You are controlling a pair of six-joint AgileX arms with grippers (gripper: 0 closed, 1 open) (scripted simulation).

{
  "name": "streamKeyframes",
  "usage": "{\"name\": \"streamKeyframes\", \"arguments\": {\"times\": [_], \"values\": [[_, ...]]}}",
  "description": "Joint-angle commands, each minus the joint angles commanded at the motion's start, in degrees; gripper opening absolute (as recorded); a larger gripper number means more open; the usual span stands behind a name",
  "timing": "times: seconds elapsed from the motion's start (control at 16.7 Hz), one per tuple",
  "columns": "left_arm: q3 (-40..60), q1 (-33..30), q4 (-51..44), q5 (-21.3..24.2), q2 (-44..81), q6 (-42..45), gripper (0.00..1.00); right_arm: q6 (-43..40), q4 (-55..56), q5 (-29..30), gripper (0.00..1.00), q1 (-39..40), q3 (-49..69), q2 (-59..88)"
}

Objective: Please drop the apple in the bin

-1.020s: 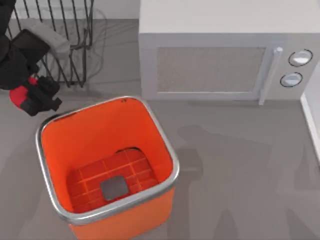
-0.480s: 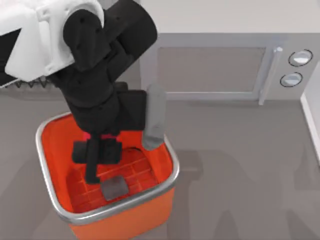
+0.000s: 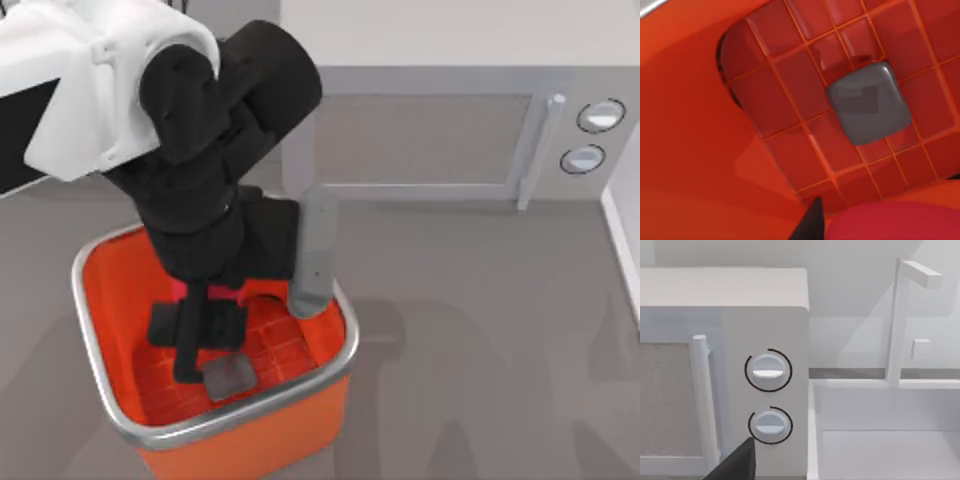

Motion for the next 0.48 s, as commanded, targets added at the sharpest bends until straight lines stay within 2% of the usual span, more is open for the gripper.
{"name": "streamKeyframes", "arguments": {"times": [0.3,0.48], "values": [[-8.77,0.48,10.84,0.29,1.43,0.46,0.0,0.0,0.0,0.0,1.0,0.0,0.0,0.0],[-10.99,0.63,13.16,0.42,2.34,0.82,0.0,0.0,0.0,0.0,1.0,0.0,0.0,0.0]]}}
